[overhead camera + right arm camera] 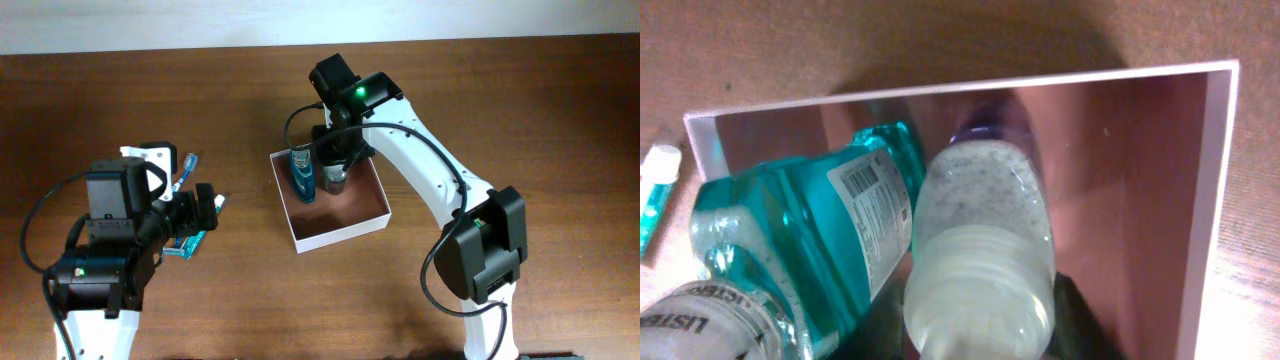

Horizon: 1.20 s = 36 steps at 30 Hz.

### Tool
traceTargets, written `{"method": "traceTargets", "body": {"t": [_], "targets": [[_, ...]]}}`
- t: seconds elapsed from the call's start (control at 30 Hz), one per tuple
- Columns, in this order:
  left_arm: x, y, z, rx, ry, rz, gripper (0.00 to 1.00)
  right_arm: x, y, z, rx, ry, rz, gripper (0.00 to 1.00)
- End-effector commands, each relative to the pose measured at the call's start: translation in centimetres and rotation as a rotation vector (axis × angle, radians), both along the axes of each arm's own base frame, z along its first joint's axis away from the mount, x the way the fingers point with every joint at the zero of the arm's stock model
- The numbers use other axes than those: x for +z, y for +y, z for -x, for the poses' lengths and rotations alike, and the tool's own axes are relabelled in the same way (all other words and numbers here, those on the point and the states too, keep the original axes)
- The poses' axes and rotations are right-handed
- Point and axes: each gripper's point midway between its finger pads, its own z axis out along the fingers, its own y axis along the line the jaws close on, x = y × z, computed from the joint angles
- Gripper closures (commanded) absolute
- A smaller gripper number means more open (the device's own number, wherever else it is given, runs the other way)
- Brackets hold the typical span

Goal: Pack container
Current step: 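Carry the spray bottle into the box beside the mouthwash and release, then reach the right gripper to the green Dettol soap bar and grasp it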

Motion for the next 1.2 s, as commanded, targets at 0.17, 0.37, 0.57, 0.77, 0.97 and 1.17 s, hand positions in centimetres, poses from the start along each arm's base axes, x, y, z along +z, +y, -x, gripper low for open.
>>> {"method": "traceTargets", "body": {"t": [0.17, 0.37, 0.57, 0.77, 0.97, 1.17], "targets": [[0.8, 0.1, -0.3, 0.013, -0.02, 0.006, 0.01, 0.9, 0.1, 0.0, 0.025, -0.014, 0.003, 0.39], [0.8, 0.1, -0.3, 0.013, -0.02, 0.007, 0.01, 8.2, -1.2, -0.3, 0.027, -0.188, 0.0, 0.36], [0.8, 0.1, -0.3, 0.012, -0.019, 0.006, 0.01, 20.7, -11.9, 0.8, -0.279, -0.451, 0.078, 0.18], [0.8, 0.1, -0.3, 0.013, -0.019, 0.006, 0.01, 20.0, -25.6, 5.3, -0.651, -0.246, 0.125, 0.11], [0.8, 0.1, -0.3, 0.013, -0.019, 0.006, 0.01, 13.1, -31.9, 8.7, -0.79, 0.032, 0.176, 0.02], [0.5, 0.1, 0.0, 0.013, -0.003, 0.006, 0.01, 0.0, -31.4, 10.8, -0.754, 0.251, 0.143, 0.02]]}}
